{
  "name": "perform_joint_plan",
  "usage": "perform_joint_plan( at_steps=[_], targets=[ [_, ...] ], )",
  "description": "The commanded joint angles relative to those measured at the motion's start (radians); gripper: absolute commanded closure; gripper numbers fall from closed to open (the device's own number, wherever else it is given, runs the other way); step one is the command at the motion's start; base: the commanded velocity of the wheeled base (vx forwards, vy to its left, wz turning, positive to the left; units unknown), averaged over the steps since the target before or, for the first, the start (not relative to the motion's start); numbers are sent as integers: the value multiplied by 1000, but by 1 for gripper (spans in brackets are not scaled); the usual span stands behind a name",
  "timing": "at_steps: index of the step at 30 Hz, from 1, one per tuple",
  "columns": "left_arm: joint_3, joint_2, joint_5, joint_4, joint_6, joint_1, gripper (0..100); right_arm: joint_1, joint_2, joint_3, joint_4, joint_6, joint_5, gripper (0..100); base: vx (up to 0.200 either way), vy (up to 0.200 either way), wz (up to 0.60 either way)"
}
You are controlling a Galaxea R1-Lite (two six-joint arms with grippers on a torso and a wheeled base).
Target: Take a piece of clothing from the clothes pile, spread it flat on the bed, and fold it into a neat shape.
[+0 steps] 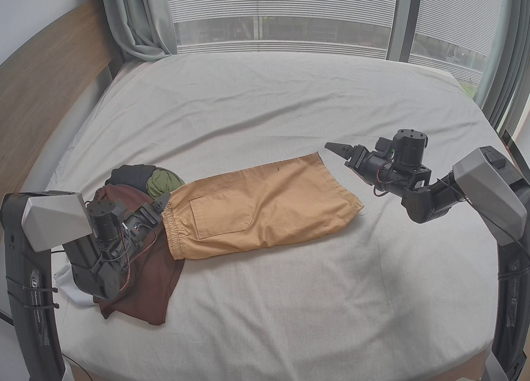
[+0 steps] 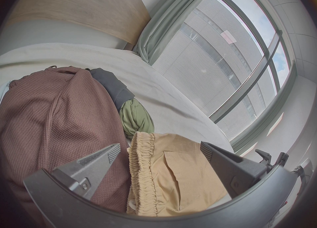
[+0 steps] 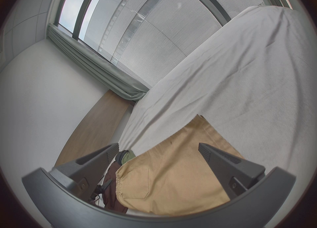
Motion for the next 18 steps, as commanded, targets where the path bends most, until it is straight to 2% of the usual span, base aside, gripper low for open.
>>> perform_joint_plan(
  at_steps=[1, 14, 18],
  targets=[
    [32, -45, 0, 0, 0, -13, 0, 16, -98, 117, -3, -4, -1, 0, 0, 0, 0],
    [129, -177, -8, 2, 27, -72, 0, 22, -213, 442, -247, 42, 8, 0, 0, 0, 0],
    [152, -196, -9, 2, 58, -82, 0, 24, -210, 528, -338, 81, 41, 0, 0, 0, 0]
  ],
)
